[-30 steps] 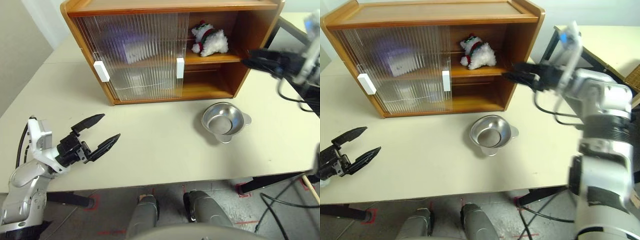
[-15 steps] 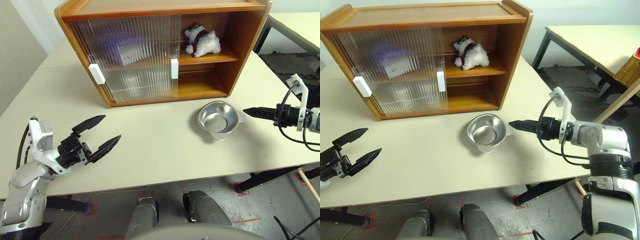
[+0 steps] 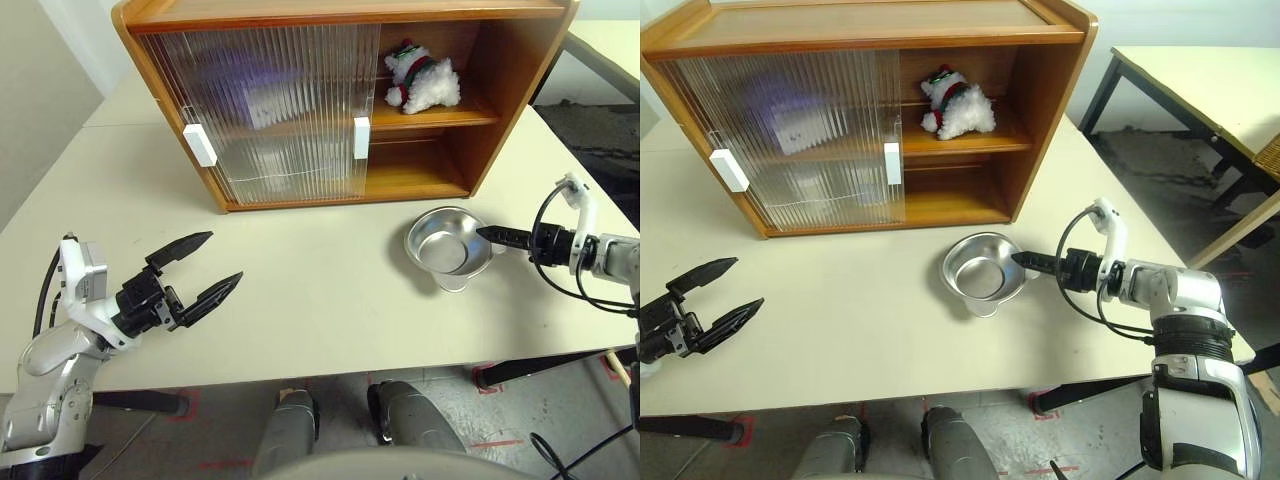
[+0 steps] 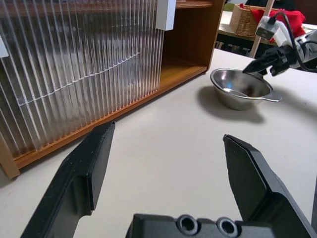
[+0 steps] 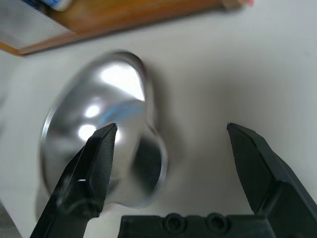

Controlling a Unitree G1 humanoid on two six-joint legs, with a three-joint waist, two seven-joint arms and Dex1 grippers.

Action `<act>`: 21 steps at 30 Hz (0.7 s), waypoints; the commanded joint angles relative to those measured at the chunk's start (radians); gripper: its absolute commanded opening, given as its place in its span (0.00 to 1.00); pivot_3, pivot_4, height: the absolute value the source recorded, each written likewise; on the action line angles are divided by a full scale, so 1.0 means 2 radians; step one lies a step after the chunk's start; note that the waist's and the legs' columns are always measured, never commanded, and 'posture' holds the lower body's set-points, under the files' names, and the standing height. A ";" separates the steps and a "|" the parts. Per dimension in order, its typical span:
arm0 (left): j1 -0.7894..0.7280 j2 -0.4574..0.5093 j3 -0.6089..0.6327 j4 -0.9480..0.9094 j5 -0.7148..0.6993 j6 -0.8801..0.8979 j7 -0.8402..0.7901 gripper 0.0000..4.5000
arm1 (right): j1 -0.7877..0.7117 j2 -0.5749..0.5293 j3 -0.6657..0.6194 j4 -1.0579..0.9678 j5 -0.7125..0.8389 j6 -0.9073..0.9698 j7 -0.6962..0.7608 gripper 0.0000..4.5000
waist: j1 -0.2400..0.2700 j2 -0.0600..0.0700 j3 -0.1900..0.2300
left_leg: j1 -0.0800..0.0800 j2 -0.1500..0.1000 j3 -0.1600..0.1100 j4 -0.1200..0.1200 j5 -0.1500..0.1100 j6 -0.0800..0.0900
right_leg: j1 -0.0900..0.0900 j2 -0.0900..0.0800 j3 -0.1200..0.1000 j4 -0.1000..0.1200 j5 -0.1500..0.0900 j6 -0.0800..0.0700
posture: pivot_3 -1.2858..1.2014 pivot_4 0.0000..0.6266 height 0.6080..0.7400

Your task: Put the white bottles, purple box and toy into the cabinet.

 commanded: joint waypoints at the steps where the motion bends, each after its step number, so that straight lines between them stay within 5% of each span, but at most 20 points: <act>1: -0.002 0.007 -0.001 -0.001 -0.002 0.004 -0.005 1.00 | 0.009 -0.009 0.003 -0.005 0.020 0.052 0.026 0.99 | 0.000 0.000 0.000 | 0.000 0.000 0.000 0.000 0.000 0.000 | 0.000 0.000 0.000 0.000 -0.002 0.003 | 0.46 0.16 1.00; 5: -0.006 0.009 -0.003 0.000 -0.001 0.005 -0.007 1.00 | 0.008 -0.011 -0.008 -0.015 0.042 0.090 0.038 0.86 | -0.001 0.000 0.000 | 0.001 0.000 0.001 0.000 0.000 0.000 | 0.001 0.000 0.000 0.000 -0.001 0.003 | 0.45 0.16 1.00; 15: -0.009 0.009 -0.001 0.000 0.000 0.008 -0.009 1.00 | 0.002 -0.003 -0.023 -0.022 0.064 0.099 0.033 0.04 | -0.002 0.000 0.000 | 0.001 0.000 0.001 0.001 0.000 0.000 | 0.001 0.000 0.000 0.000 0.000 0.003 | 0.46 0.16 1.00; 21: -0.004 0.007 0.002 -0.005 0.000 0.008 -0.005 1.00 | 0.002 0.010 -0.034 -0.029 0.082 0.105 0.030 0.00 | -0.001 0.000 0.000 | 0.001 0.000 0.001 0.002 0.000 0.000 | 0.002 0.000 0.000 0.000 0.000 0.003 | 0.46 0.16 1.00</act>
